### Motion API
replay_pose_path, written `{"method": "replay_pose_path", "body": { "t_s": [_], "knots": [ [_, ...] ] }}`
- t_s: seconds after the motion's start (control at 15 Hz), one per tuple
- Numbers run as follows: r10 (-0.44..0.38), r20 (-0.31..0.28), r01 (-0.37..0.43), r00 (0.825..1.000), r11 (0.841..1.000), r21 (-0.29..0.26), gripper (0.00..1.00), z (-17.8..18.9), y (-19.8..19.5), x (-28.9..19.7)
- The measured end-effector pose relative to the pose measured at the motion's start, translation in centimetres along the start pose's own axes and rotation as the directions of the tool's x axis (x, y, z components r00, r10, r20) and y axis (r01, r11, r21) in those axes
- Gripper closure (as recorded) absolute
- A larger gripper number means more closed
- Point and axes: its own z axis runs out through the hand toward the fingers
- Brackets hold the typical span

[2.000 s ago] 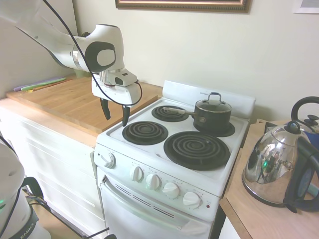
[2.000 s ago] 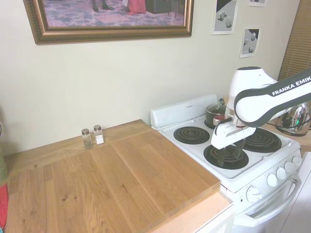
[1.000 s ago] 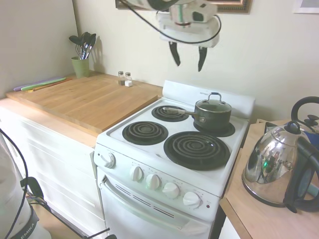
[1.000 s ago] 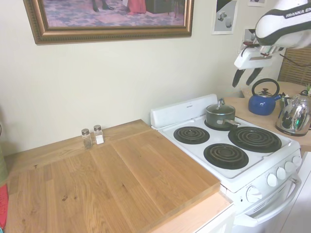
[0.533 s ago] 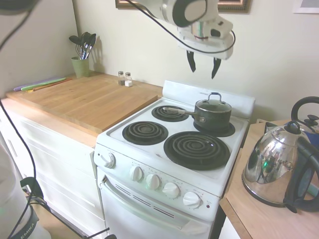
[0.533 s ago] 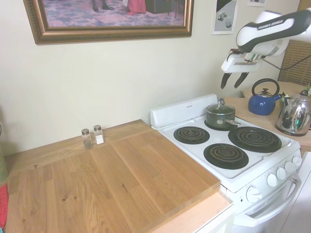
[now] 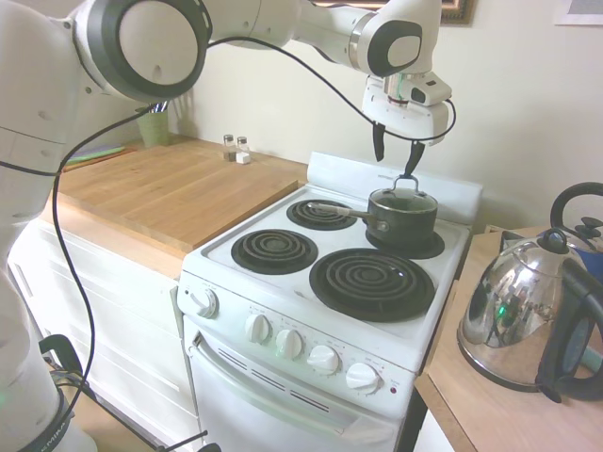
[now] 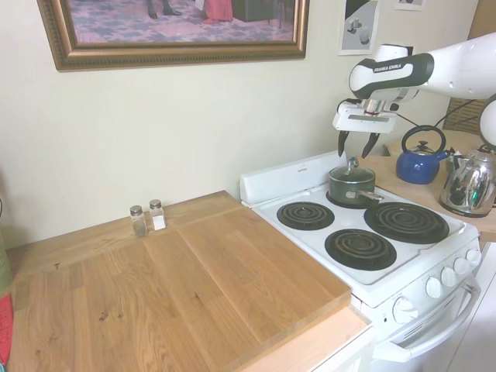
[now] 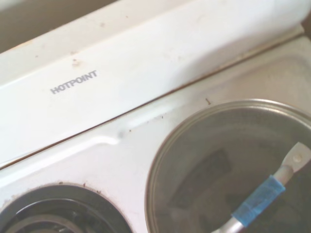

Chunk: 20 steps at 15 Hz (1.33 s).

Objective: Uncover the lid of the pot

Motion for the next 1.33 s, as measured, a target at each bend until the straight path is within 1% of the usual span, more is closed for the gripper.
{"method": "replay_pose_path", "body": {
  "t_s": [0.2, 0.33, 0.53, 0.67, 0.8, 1.33],
  "knots": [
    [0.053, 0.004, -0.053, 0.999, 0.998, -0.019, 1.0, 0.5, -0.1, 0.9],
    [0.075, 0.007, -0.075, 0.997, 0.997, -0.032, 1.0, 0.9, 0.1, 1.7],
    [0.084, 0.013, -0.083, 0.996, 0.995, -0.051, 1.0, 1.7, -0.1, 2.6],
    [0.087, 0.019, -0.086, 0.996, 0.994, -0.066, 1.0, 2.9, -0.5, 2.6],
    [0.085, 0.022, -0.083, 0.996, 0.994, -0.072, 1.0, 3.5, -0.9, 2.6],
    [0.087, 0.034, -0.084, 0.996, 0.993, -0.077, 1.0, 3.2, -1.0, 2.7]
  ]
}}
